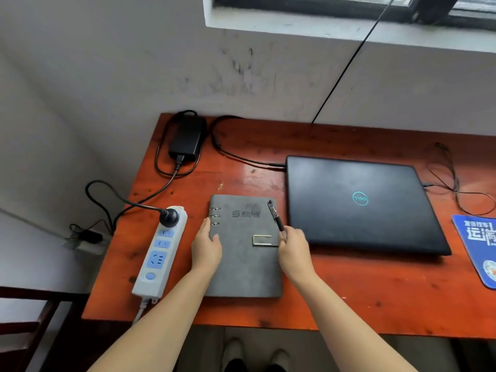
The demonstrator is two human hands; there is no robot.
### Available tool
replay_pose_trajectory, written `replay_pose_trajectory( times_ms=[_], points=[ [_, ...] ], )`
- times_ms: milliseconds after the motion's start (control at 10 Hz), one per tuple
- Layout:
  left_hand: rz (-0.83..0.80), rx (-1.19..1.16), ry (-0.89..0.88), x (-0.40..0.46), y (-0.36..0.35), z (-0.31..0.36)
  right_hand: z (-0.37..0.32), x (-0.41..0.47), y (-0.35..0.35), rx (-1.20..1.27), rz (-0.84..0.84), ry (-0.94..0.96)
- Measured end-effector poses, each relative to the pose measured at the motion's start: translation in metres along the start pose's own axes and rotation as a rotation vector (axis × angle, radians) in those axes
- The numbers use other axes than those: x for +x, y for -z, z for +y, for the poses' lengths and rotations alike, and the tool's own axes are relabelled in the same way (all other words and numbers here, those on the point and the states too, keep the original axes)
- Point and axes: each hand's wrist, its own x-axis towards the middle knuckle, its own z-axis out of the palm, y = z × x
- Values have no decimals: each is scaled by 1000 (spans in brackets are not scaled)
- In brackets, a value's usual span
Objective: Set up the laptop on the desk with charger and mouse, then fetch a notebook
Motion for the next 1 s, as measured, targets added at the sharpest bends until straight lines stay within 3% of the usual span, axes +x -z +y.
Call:
replay_pose_trajectory(
  times_ms=[100,200,300,500,700,800,1000],
  points=[
    [-28,76,-20,0,5,2,-9,0,11,31,47,59],
    [-52,176,10,0,9,1,-30,-3,4,118,-70,94],
    [-72,233,40,1,13,0,-45,-6,-20,58,-151,59],
    [-122,291,19,6,19,-2,-53,-7,-55,-121,-65,-52],
    [-141,303,-6,8,20,-4,-60,0,-66,-646,-171,13],
    [-141,317,-16,10,19,-7,-58,6,-70,-765,-227,57],
    [-149,308,1,13,21,-8,-50,5,-48,-632,-202,73]
  ],
)
